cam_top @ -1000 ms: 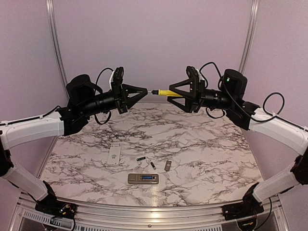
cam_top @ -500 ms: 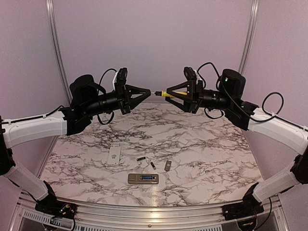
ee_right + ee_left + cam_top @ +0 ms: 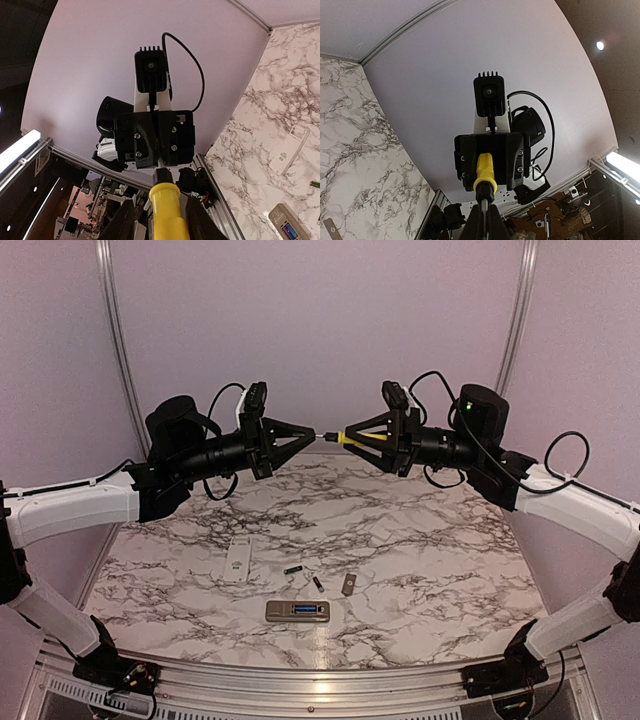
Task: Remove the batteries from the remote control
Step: Pass from the left arm to the right, then adjust the remote control without the battery cover at the center of the board.
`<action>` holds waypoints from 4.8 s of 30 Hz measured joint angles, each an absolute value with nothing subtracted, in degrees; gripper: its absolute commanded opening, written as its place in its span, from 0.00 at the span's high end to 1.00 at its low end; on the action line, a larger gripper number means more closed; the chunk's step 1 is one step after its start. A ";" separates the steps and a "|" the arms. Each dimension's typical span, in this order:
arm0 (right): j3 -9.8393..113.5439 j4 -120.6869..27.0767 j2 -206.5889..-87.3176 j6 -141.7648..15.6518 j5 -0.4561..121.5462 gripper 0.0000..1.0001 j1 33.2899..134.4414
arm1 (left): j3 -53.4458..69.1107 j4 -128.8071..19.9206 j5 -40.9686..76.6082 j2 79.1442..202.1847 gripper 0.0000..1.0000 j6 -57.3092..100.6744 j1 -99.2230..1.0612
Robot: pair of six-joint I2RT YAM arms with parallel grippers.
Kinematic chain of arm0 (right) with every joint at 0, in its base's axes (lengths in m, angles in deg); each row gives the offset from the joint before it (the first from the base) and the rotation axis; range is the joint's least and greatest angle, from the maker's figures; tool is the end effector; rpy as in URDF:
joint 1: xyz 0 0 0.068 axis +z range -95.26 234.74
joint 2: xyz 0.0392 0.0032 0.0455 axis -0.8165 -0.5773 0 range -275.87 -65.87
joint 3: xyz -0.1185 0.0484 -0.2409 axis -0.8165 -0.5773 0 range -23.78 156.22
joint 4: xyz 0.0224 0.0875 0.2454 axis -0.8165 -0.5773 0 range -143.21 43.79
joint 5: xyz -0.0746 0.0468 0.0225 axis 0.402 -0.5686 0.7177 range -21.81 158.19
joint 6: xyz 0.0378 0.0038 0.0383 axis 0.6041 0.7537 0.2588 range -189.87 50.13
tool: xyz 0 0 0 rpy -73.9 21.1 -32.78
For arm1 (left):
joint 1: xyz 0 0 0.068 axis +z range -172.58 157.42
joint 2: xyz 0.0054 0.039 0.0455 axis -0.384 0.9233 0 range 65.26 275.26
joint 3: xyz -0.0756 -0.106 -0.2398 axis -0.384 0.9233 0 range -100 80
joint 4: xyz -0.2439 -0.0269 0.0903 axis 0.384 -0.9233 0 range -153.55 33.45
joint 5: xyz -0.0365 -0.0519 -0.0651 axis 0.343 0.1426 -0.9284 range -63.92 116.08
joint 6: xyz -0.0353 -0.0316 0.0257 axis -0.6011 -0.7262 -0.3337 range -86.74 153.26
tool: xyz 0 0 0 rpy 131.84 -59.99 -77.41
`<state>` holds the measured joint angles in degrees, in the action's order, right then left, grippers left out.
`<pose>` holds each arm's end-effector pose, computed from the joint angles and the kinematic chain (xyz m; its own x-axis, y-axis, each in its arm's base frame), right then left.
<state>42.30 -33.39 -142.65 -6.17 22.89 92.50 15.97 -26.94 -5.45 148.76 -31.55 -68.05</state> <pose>0.2301 0.2102 0.3876 -0.8766 0.1186 -0.4664 -0.4660 0.0333 0.8842 0.2278 -0.2581 0.3692 -0.8240 -0.2622 -0.5023 0.5240 -0.0152 -0.8516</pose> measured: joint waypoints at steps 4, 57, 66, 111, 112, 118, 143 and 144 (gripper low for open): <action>42.30 -33.41 -142.75 -6.21 22.87 0.73 92.61 | 15.97 -27.16 -5.45 148.76 1.00 -31.01 -68.08; 49.82 -74.37 -143.52 -30.91 35.78 1.00 94.99 | 33.22 -68.95 16.69 130.08 0.09 0.44 -73.74; 49.95 -81.17 -141.44 -34.69 39.39 1.00 94.99 | 39.16 -68.38 18.86 130.97 0.11 7.02 -77.43; 45.47 -90.42 -130.97 -34.36 49.18 1.00 95.01 | 32.08 -65.67 21.66 161.13 0.26 48.84 -81.56; 45.47 -90.17 -131.56 -34.41 49.09 1.00 95.01 | 31.88 -65.87 21.68 161.24 0.30 49.27 -81.56; 46.00 -89.63 -134.69 -34.85 48.55 1.00 95.01 | 30.53 -67.49 22.00 161.05 0.62 51.92 -81.52; 46.94 -89.56 -135.37 -35.65 48.15 1.00 95.01 | 16.47 -65.61 17.85 173.05 0.41 34.58 -89.45; 47.02 -89.58 -135.37 -35.63 48.15 1.00 95.01 | 16.47 -65.63 18.00 173.05 0.38 34.39 -89.54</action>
